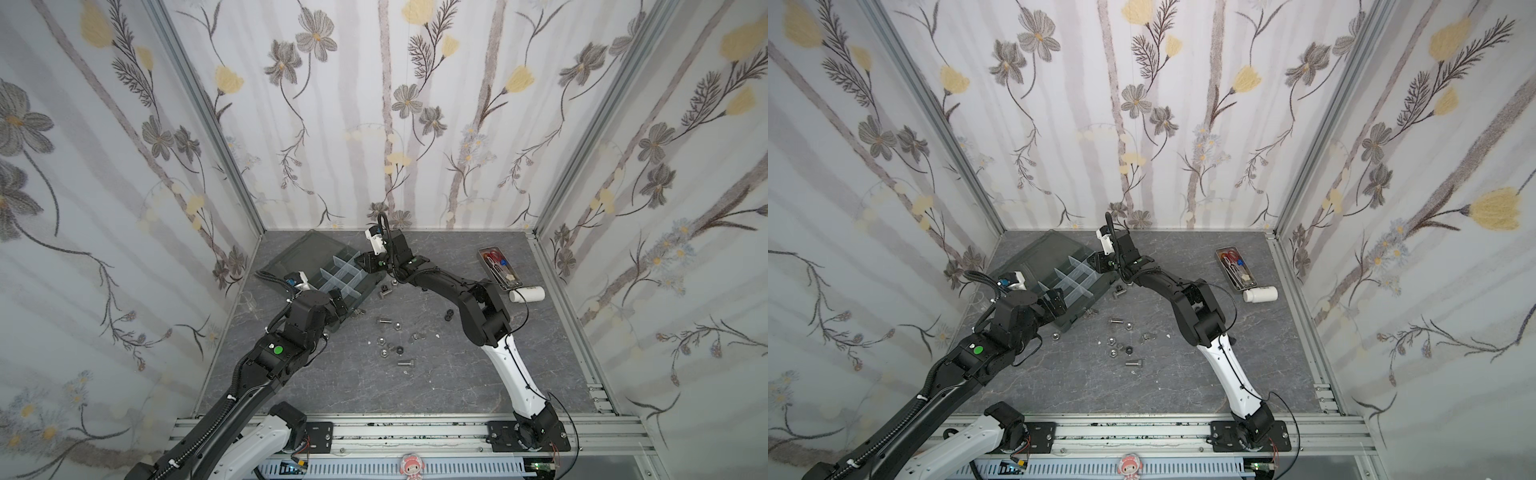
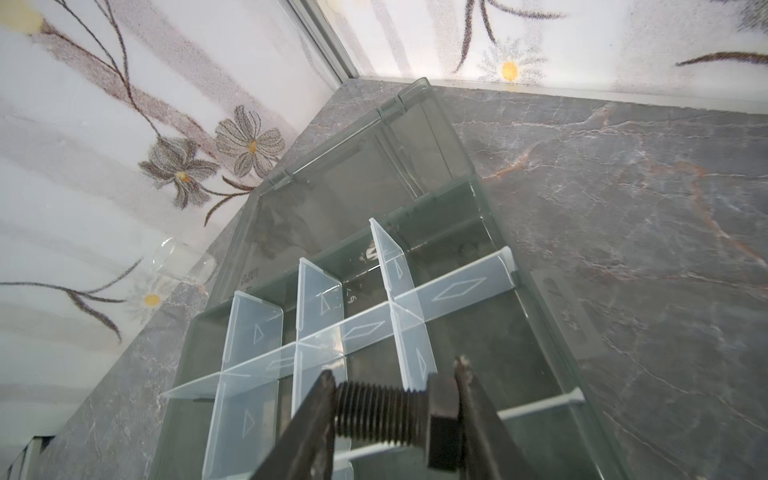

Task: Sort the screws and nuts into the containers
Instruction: 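Lower the black bolt into a far compartment and open the right gripper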

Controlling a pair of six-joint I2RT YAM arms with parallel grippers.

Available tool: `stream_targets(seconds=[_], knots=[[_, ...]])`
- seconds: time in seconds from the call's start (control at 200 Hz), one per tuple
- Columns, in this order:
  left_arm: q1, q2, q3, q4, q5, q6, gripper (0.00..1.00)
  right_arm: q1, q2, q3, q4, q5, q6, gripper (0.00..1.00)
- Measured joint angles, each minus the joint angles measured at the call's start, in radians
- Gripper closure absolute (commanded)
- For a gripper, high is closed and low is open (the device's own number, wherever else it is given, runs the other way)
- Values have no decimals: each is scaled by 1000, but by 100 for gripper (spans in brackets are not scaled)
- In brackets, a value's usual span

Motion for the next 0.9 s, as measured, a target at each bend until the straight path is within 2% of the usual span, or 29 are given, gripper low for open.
stream_targets(seconds=[0.31, 0.47, 0.664, 0.899], knots=[[0, -10, 0, -19, 4, 8, 0, -3, 88, 77, 51, -9, 64, 75], [0, -10, 0, -20, 6, 8, 0, -9, 105, 78, 55, 2, 78, 66], [0, -14, 0, -34, 7, 8, 0, -20, 113, 79, 80, 5, 97, 49], [0, -5, 18, -62, 23, 15, 0, -24, 113, 79, 99, 2, 108, 42]])
